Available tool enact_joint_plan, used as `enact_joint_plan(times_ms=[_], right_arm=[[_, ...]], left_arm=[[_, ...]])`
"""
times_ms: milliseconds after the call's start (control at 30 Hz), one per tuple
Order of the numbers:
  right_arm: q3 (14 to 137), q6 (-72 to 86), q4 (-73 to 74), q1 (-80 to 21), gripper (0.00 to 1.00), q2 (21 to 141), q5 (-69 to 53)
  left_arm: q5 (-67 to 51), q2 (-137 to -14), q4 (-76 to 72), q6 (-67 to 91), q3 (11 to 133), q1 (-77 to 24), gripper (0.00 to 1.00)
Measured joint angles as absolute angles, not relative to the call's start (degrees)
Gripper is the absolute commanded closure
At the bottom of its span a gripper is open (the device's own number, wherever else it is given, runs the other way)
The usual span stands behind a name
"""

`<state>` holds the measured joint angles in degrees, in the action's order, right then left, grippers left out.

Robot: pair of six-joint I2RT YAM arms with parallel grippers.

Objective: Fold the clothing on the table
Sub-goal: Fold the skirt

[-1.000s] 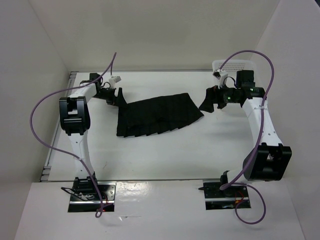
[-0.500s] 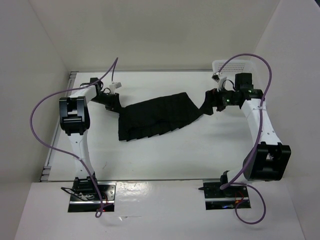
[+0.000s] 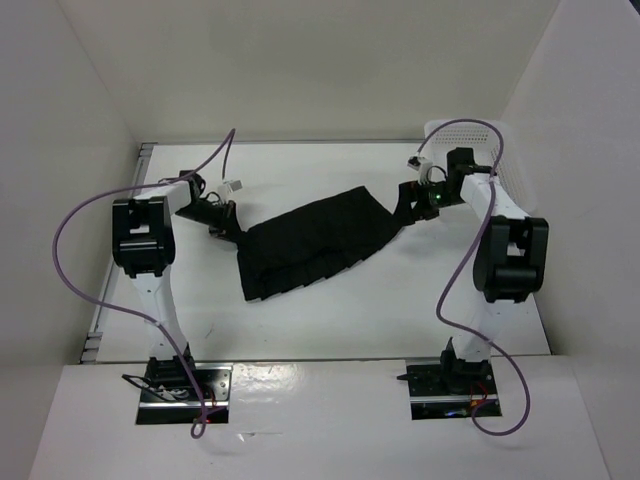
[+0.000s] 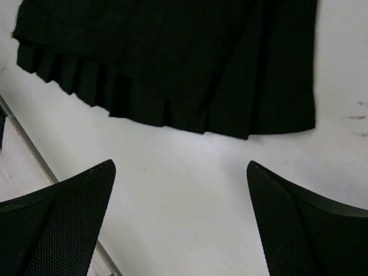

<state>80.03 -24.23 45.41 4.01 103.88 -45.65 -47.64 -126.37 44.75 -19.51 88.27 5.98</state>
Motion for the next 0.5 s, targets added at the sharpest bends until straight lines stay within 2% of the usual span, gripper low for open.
enact_joint_plan(times_ms=[167,500], right_arm=[[85.6,-25.9,44.8,1.7,0.01,113.0,-44.2],[89.3,-26.3,40.4,-1.5,0.01,115.0,-39.2]], left_arm=[[-45.6,-123.4,44.9,-19.4,84.2,7.3,1.0],[-42.6,-119.4,44.1,-19.3,79.3,8.6,1.0]])
